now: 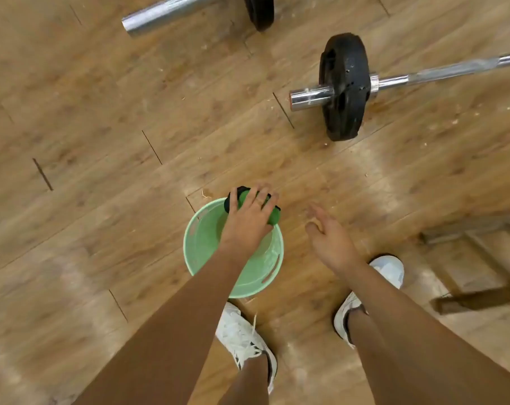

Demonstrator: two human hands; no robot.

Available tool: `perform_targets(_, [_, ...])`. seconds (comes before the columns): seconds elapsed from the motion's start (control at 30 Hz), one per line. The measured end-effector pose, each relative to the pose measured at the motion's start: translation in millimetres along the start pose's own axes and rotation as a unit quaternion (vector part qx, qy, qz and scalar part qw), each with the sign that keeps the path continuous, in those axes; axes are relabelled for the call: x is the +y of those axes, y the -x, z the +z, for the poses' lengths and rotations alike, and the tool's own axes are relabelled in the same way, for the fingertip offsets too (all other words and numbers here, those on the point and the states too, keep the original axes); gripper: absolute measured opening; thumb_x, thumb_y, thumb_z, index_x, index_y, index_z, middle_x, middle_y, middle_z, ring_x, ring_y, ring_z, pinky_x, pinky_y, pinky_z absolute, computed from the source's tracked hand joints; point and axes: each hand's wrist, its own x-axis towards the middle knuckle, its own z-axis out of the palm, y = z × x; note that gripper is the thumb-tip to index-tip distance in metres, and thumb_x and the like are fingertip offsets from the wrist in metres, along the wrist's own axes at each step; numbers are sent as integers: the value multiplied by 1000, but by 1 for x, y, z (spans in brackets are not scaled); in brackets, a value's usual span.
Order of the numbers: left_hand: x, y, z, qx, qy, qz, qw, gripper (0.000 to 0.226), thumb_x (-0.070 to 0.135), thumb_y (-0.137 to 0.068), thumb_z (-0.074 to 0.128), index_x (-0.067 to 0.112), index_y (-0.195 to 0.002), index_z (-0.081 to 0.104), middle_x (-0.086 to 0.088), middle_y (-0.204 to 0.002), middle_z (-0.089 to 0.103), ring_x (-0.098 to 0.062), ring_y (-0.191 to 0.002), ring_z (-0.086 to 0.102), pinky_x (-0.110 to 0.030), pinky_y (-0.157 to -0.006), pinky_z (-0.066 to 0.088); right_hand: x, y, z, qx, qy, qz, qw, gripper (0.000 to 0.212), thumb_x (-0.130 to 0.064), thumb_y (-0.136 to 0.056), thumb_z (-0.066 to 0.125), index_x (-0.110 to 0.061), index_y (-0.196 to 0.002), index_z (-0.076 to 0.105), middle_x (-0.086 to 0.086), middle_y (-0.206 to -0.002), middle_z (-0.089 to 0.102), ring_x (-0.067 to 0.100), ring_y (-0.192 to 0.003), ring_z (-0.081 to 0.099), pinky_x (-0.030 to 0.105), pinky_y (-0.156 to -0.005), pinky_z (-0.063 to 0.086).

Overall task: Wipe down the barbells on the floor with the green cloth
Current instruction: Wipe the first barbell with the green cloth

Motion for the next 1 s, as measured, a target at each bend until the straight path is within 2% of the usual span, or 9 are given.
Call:
perform_targets(0.07, [-7,-4,-1,-4,-46,19,999,75,23,-100,60,24,-160,13,-1,-169,6,-22,-156,-3,-60,-121,3,1,-5,-4,8,-7,1,1000,51,-17,-105,41,-24,-155,33,-6,-157,39,11,-144,34,15,-106,24])
perform_targets(0.17, [-16,-5,-3,-27,-74,55,995,88,-4,-90,63,18,-160,15,-6,-169,9,-25,-156,4,-54,-123,8,0,-6,-7,3,-4,10,1000,51,-16,-105,42,-22,-154,35,-5,-155,43,12,-142,37,11,-101,24])
perform_targets(0.33, [-18,9,-28,-54,-74,52,994,85,-7,-93,57,15,-161,12,-6,-170,6,-27,-156,5,-52,-125,14,-19,6,-24,-6,-16,-3,1000,50,-16,-105,41,-20,-155,34,-4,-156,41,10,-143,37,18,-110,25])
perform_targets(0.47, [-10,26,-65,-33,-51,24,998,90,-15,-90,52,16,-162,8,-4,-170,8,-28,-156,4,-54,-124,15,-43,25,-47,-14,23,-38,999,51,-14,-105,40,-18,-156,32,-2,-158,38,11,-144,34,15,-110,23])
perform_targets(0.57, [5,36,-101,18,-58,25,998,90,-9,-87,65,17,-160,21,-4,-167,21,-28,-155,14,-54,-123,19,-64,43,-75,-7,125,-100,987,52,-10,-104,41,-13,-155,33,6,-158,37,18,-146,31,26,-119,25])
perform_targets(0.7, [37,44,-168,84,-72,18,994,90,-9,-64,86,14,-145,53,-6,-152,51,-31,-143,44,-55,-111,39,-95,70,-126,7,286,-154,946,57,-15,-101,42,-16,-156,28,6,-162,25,24,-152,16,41,-120,25])
perform_targets(0.8, [69,49,-232,89,-62,2,994,93,-14,-58,86,12,-142,56,-7,-151,52,-33,-140,47,-57,-108,42,-124,92,-181,20,333,-167,928,57,-20,-103,38,-17,-158,21,5,-165,16,26,-154,4,46,-123,16])
perform_targets(1.0, [123,37,-322,103,-16,-32,994,80,-19,-71,73,10,-144,55,-9,-151,51,-35,-142,44,-58,-110,39,-170,98,-280,42,383,-196,902,55,-26,-105,34,-17,-158,22,6,-165,15,25,-154,1,50,-123,13])
